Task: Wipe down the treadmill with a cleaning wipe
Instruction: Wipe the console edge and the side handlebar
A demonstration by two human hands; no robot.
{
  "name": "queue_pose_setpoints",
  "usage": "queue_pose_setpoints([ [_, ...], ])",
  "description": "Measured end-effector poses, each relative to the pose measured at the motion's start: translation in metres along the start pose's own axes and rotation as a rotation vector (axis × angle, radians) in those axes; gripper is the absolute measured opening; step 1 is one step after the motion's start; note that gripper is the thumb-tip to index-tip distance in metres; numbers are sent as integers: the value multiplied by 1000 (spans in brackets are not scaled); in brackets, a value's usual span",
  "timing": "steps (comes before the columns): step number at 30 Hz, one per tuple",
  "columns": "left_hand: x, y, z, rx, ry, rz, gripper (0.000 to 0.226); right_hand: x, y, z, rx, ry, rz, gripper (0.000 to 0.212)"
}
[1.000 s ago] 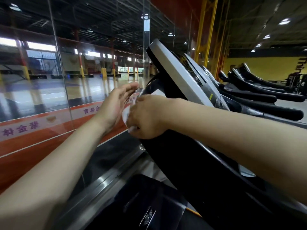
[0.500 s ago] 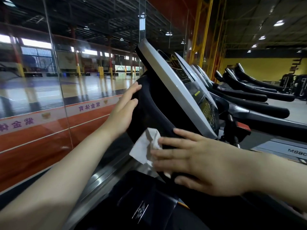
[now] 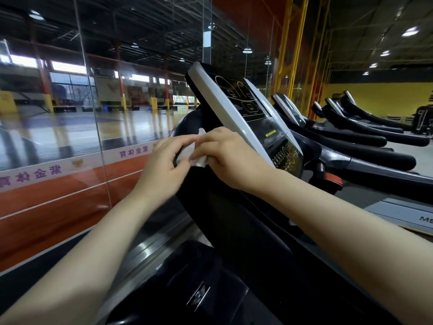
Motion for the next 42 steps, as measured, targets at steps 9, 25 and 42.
queue_pose_setpoints([
  [9,-3,-30,-13,114,44,-201,23,3,-16,-14,-464,467,-5,33],
  [25,-27,-74,-27,151,-106,-129,34,8,-200,63,-461,-378,300,59],
  [42,-36,-60,-40,110,62,10,49,-15,-159,67,-593,-451,207,68],
])
Point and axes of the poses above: each hand's wrist, its own y-axis towards the middle knuckle, its own x-axis out of the back of the hand, z = x × y, the point moved 6 cm from there along y, towards the middle knuckle, and after that the axes turned 9 degrees about z, right-handed, at the moved point
